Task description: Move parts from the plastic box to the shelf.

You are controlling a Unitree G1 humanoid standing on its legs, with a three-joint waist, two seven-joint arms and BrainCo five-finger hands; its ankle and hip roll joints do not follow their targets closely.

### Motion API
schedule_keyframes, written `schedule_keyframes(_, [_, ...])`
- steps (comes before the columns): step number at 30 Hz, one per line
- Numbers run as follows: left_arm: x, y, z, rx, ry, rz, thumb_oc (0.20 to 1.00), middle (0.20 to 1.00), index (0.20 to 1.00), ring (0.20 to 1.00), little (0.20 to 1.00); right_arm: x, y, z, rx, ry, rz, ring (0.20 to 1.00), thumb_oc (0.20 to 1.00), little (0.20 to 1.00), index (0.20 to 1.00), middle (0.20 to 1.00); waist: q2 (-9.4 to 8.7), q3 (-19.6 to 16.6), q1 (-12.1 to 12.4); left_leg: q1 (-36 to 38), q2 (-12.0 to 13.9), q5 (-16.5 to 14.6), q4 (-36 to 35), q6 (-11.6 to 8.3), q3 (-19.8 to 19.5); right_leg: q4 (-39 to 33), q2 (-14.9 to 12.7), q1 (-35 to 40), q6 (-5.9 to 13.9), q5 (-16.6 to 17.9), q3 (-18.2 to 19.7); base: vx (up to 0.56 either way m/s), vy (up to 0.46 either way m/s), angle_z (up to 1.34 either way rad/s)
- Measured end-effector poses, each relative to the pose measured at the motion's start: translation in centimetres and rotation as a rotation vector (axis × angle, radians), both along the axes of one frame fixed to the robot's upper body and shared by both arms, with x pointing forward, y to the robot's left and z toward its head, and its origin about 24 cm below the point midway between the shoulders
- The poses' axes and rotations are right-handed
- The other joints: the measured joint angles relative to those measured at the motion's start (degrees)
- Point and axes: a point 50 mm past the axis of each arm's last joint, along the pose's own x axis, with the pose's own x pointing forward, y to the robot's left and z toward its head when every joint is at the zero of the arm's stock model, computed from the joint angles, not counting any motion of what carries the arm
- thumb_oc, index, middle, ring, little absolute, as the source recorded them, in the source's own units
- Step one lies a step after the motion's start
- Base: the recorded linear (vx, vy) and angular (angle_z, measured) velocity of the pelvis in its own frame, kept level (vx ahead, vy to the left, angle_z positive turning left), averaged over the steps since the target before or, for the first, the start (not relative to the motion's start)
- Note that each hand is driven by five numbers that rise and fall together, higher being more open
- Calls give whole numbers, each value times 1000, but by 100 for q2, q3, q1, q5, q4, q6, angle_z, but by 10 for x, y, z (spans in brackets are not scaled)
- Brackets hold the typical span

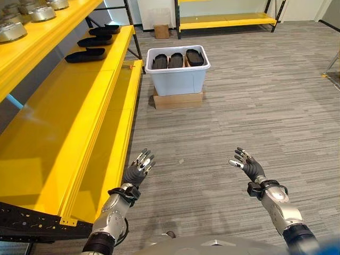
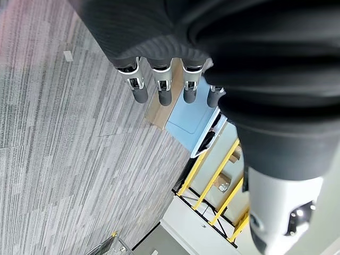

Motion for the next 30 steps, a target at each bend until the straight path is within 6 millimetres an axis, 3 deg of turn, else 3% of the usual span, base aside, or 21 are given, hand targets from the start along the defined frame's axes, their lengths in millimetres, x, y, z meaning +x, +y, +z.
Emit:
schedule_keyframes(9, [0, 0, 0, -11, 1, 6, 1000, 1000, 1000, 1000, 1000, 0, -1, 0, -30, -1, -15, 1000, 1000, 1000, 1000, 1000, -5, 63, 2, 43, -4, -1, -4, -1, -5, -43, 2, 26, 5, 30, 1, 0, 0, 0])
schedule_keyframes(15, [-1, -6, -1, -163, 6, -6, 1000, 1000, 1000, 1000, 1000, 0, -1, 0, -29, -2, -15, 1000, 1000, 1000, 1000, 1000, 21, 132, -11, 40, -4, -1, -4, -1, -20, -42, 2, 25, -4, 64, 3, 0, 0, 0])
schedule_keyframes(30, [-2, -7, -4, -164, 35, -5, 1000, 1000, 1000, 1000, 1000, 0, -1, 0, -25, 0, -15, 1000, 1000, 1000, 1000, 1000, 54, 110, -70, 44, -7, -2, -4, 0, -22, -35, 1, 35, -3, 85, 10, 3, 6, 0])
